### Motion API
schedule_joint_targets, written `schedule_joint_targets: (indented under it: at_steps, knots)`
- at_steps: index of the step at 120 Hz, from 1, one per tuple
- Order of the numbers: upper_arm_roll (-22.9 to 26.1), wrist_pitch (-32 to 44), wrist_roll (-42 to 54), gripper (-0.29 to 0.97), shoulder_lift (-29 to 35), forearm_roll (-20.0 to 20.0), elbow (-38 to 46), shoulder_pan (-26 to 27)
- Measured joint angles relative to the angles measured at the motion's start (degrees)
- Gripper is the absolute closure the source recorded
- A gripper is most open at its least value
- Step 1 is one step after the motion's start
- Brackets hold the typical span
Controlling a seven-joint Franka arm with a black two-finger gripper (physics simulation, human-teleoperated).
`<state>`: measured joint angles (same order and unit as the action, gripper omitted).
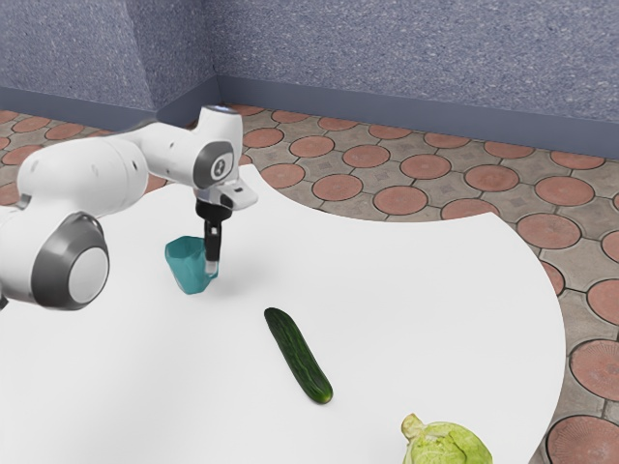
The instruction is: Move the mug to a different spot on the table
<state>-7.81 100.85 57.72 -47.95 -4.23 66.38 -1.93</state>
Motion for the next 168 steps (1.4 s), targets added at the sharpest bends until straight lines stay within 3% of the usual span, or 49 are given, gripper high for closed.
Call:
schedule_joint_targets:
  at_steps: [20,41,54,72,115,168]
  knots:
    - [-0.1,1.9,-0.2,0.04,-0.7,0.0,0.0,0.0]
    - [-0.3,2.8,-1.2,0.45,-1.1,-0.1,0.1,0.0]
    - [-0.2,2.7,-1.8,0.55,-0.8,-0.4,0.2,0.1]
    - [-0.9,-1.7,-2.5,0.59,0.1,-1.1,0.1,0.1]
    - [-0.9,-11.8,-3.7,0.74,3.5,-9.0,0.1,5.6]
    - [-0.7,-13.1,-8.4,0.75,2.4,-8.5,-2.6,10.5]
